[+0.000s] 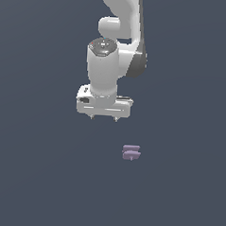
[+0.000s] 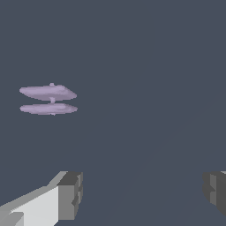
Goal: Pick up the object and move it to a goal position.
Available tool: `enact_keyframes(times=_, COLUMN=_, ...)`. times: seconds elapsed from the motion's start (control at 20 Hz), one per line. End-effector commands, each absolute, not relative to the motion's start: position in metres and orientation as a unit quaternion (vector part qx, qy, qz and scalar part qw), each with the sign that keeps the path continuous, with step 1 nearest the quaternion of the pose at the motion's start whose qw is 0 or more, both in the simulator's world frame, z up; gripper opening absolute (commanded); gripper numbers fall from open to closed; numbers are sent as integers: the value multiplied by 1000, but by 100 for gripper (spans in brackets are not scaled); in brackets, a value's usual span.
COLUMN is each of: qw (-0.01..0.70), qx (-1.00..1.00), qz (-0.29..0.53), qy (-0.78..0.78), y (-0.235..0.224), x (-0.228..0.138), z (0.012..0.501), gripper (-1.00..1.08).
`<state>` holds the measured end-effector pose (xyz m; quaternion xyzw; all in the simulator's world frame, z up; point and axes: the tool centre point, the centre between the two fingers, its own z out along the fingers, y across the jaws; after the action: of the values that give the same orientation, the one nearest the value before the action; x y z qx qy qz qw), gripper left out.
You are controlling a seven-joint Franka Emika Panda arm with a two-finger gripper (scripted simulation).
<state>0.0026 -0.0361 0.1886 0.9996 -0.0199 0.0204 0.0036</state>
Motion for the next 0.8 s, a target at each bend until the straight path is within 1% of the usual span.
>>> enact_keyframes(times=0.0, qw=4, qx=1000, qz=20, qy=-20, y=-36, x=3, z=189, gripper=100)
enact_keyframes(times=0.75, qw=4, qx=1000, qz=25, qy=-14, y=-35, x=8, z=189, gripper=100)
